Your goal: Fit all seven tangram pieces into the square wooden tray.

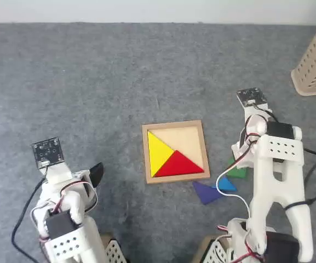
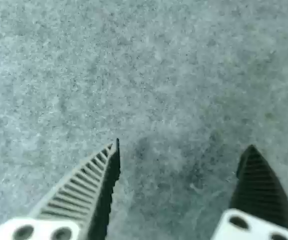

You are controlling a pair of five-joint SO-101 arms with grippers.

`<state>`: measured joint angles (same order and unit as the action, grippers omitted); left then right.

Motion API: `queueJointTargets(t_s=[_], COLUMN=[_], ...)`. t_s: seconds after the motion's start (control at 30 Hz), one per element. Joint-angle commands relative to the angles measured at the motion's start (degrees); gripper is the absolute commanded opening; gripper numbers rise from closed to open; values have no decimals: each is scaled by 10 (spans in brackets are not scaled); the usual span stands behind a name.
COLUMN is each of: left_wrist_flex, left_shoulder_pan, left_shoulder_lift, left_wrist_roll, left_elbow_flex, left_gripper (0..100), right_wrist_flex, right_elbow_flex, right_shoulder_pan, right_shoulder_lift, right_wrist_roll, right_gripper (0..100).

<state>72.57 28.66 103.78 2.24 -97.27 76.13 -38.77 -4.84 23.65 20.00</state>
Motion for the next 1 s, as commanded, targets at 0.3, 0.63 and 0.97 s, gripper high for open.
queueJointTargets(t_s=[0.3, 0.63, 0.97], left_wrist_flex=[-1, -1, -1], left_shoulder_pan=[-1, -1, -1], left_shoulder_lift=[7, 7, 7], left_wrist_roll=[-1, -1, -1], left_elbow_flex=[7, 7, 7], left_gripper=[354, 354, 354], right_wrist_flex=[-1, -31, -78], right_elbow_flex=[75, -8, -70], right_shoulder_pan=[36, 112, 128], right_shoulder_lift=[-118, -73, -65], right_wrist_roll=[21, -28, -35], right_gripper=[216, 216, 214])
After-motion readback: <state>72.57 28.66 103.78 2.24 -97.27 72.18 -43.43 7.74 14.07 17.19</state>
